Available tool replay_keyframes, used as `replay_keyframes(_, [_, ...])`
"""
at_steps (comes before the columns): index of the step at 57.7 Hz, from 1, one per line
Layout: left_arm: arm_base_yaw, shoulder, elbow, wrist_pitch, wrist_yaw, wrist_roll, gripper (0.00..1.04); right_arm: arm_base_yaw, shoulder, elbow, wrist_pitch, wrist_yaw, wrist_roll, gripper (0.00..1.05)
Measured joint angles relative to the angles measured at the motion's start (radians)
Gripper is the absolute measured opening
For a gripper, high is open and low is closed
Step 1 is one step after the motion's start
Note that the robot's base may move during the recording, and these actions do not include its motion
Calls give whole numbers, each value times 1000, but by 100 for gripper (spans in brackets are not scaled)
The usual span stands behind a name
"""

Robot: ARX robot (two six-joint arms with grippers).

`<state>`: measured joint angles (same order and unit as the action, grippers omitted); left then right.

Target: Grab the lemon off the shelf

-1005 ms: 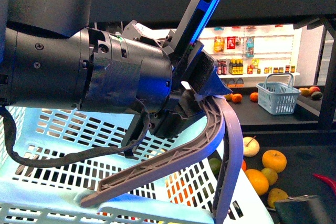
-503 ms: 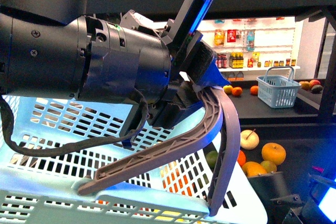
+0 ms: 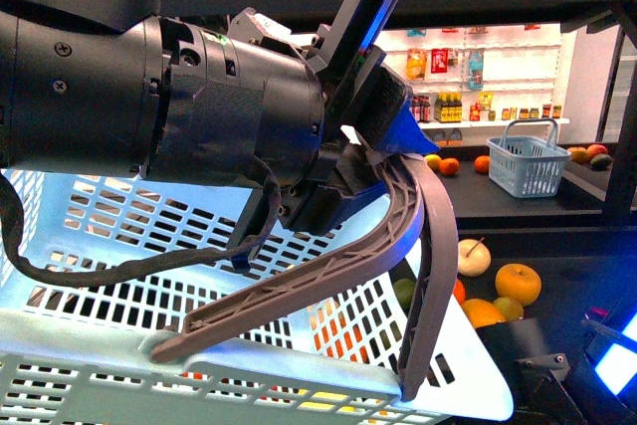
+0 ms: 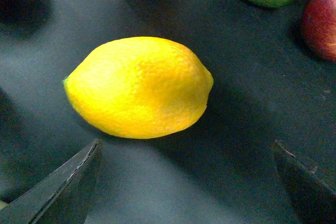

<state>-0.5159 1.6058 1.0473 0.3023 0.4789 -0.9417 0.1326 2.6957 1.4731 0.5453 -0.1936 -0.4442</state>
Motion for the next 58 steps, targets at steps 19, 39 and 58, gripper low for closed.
replay_keyframes(19, [0, 0, 0, 0, 0, 0, 12, 3, 61, 125, -61, -34, 90, 97])
replay_keyframes(39, [0, 0, 0, 0, 0, 0, 12, 6, 129, 256, -137, -134, 63, 97])
replay_keyframes(58, [0, 0, 0, 0, 0, 0, 12, 1, 203, 352, -173, -155, 58, 97])
